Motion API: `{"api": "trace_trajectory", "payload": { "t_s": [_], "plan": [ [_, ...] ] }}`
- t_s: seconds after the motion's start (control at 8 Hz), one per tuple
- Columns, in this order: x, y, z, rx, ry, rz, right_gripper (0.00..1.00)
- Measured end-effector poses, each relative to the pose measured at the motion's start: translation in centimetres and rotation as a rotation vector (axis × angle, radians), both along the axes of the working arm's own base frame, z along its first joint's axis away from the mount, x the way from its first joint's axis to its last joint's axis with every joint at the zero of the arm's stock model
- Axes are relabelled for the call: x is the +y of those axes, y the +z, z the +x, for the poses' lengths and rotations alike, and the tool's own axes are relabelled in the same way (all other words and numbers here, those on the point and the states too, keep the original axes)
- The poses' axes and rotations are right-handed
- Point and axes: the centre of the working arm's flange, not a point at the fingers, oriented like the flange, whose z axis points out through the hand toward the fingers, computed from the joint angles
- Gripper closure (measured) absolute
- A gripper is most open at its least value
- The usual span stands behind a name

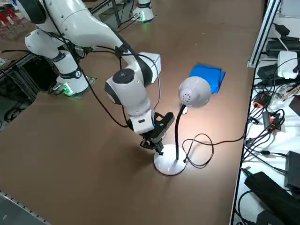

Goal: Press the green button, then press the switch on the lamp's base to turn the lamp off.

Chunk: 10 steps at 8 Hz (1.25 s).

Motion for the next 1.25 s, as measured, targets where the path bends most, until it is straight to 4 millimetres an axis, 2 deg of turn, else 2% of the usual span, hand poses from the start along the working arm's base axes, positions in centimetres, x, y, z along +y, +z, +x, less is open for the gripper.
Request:
{"api": "trace_trajectory", "payload": {
  "t_s": [0.75,1.12,1.25],
  "plan": [
    [-0.2,-0.8,-0.2,-0.001,-0.005,-0.002,0.99],
    [0.0,-0.6,-0.1,0.003,-0.006,0.006,0.99],
    [0.3,0.2,0.0,0.027,0.001,0.026,0.98]
  ]
}}
